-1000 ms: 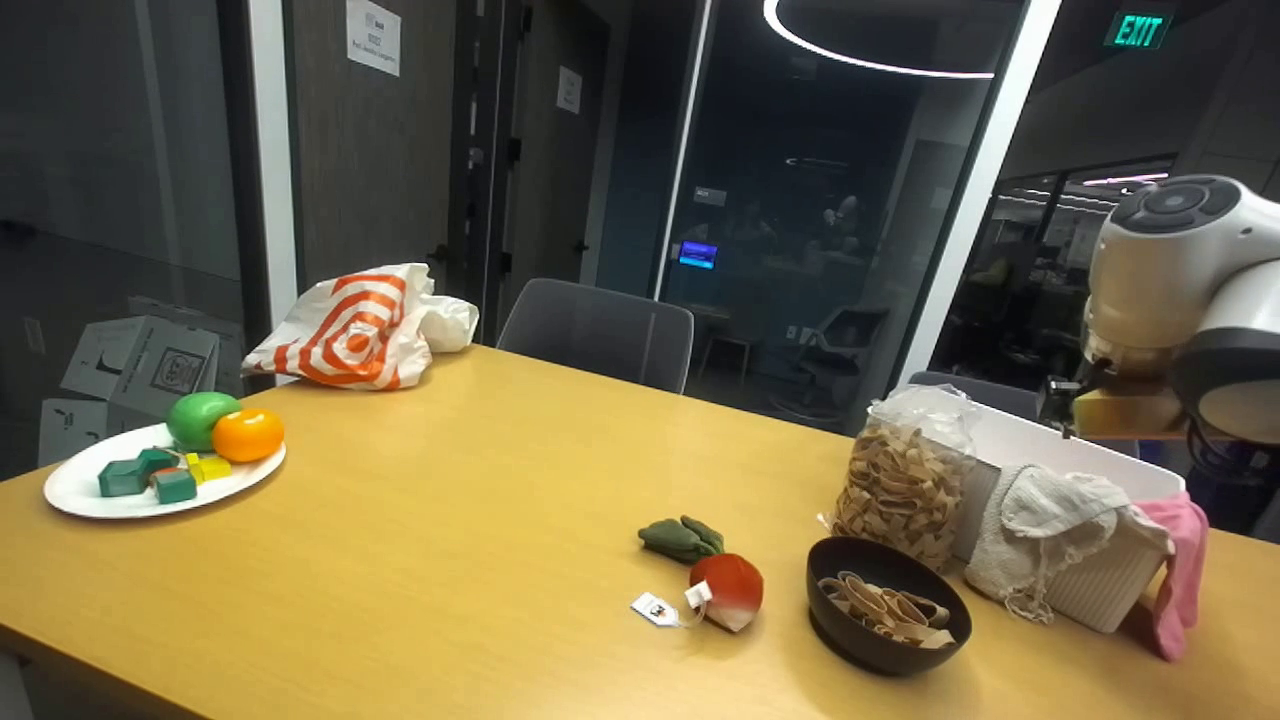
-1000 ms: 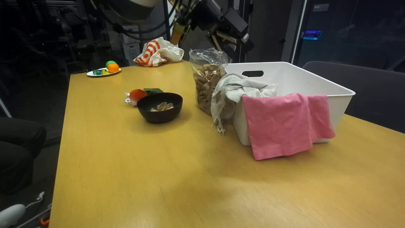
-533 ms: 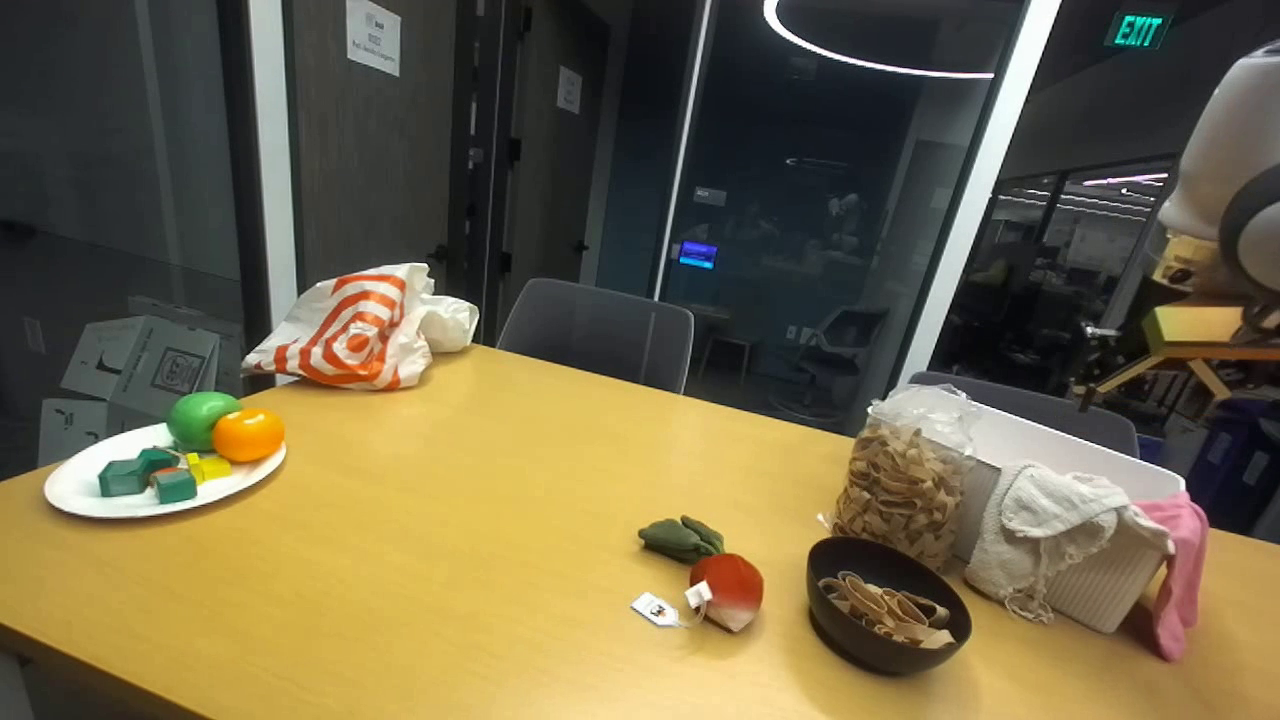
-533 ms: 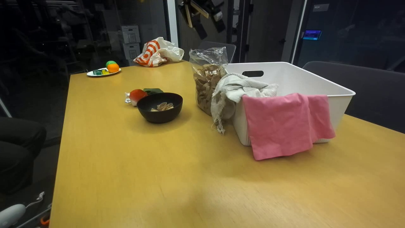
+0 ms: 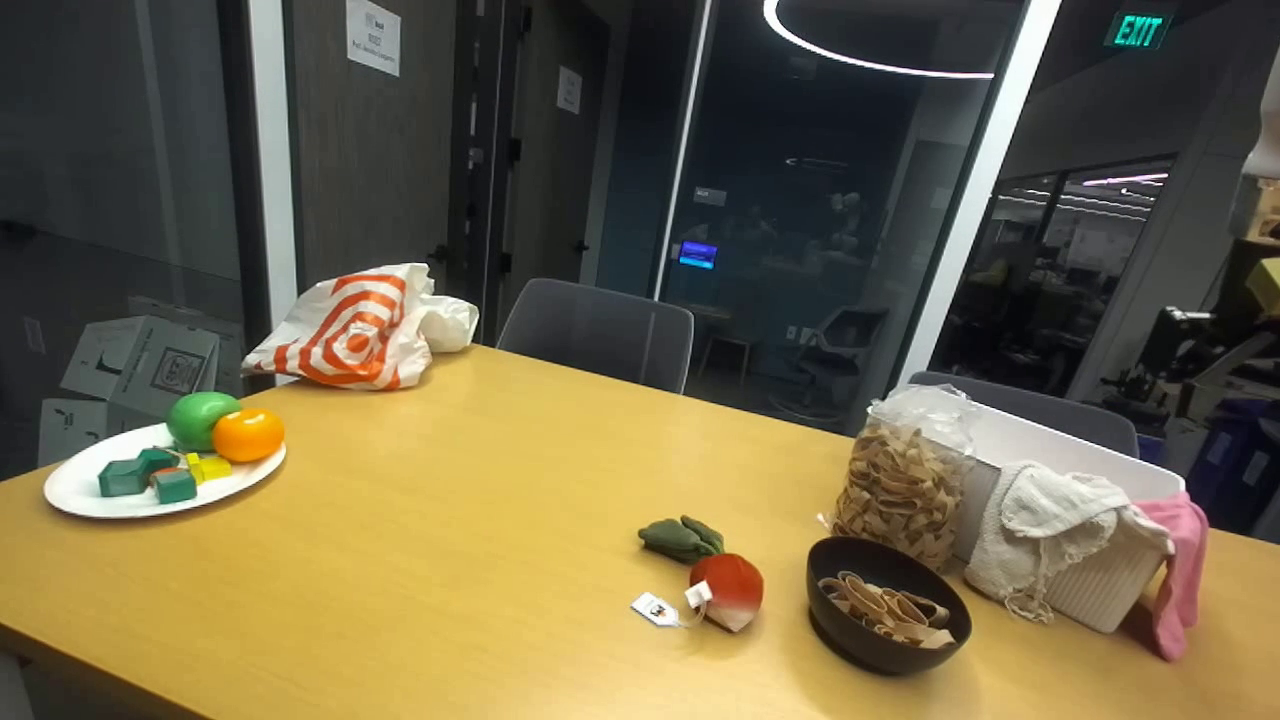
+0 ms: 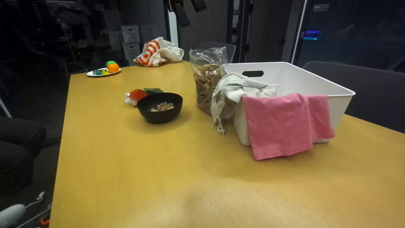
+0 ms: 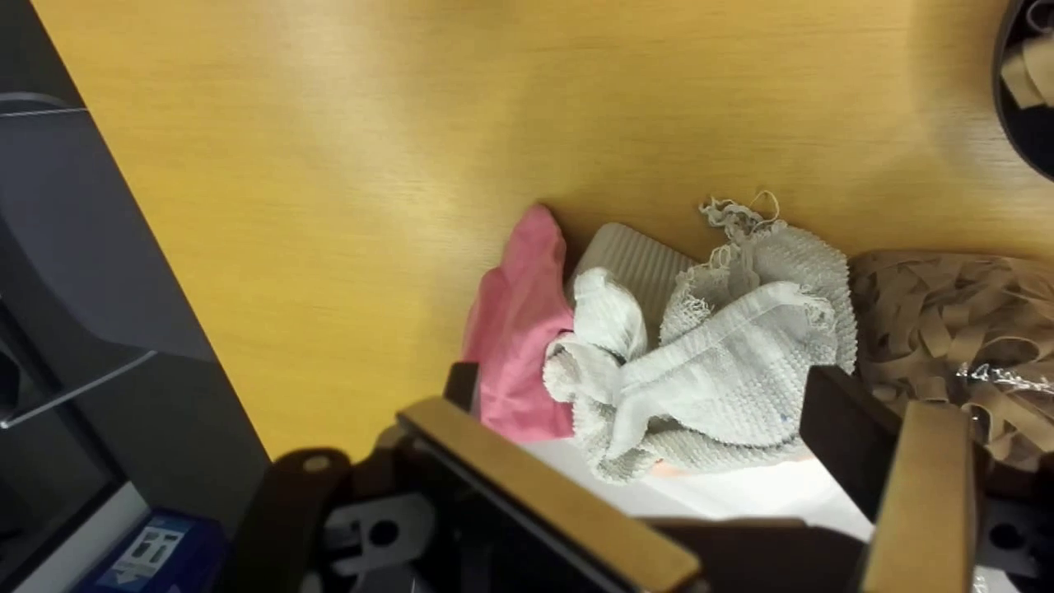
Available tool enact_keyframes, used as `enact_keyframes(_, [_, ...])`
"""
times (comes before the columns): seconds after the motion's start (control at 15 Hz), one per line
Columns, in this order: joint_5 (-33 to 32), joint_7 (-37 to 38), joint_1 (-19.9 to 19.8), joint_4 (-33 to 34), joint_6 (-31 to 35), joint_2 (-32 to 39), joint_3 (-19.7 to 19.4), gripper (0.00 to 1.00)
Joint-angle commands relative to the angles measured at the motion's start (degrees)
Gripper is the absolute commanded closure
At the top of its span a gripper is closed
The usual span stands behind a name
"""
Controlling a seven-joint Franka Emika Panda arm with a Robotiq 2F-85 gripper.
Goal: Put the pink shirt and white towel on the edges of the basket
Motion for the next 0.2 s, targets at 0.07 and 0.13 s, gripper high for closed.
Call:
enact_keyframes(0.07, [0.5, -0.3, -0.9, 0.1, -0.5, -0.3, 0.9, 0.0])
enact_keyframes(0.13, [0.5, -0.3, -0.9, 0.1, -0.5, -0.3, 0.9, 0.0])
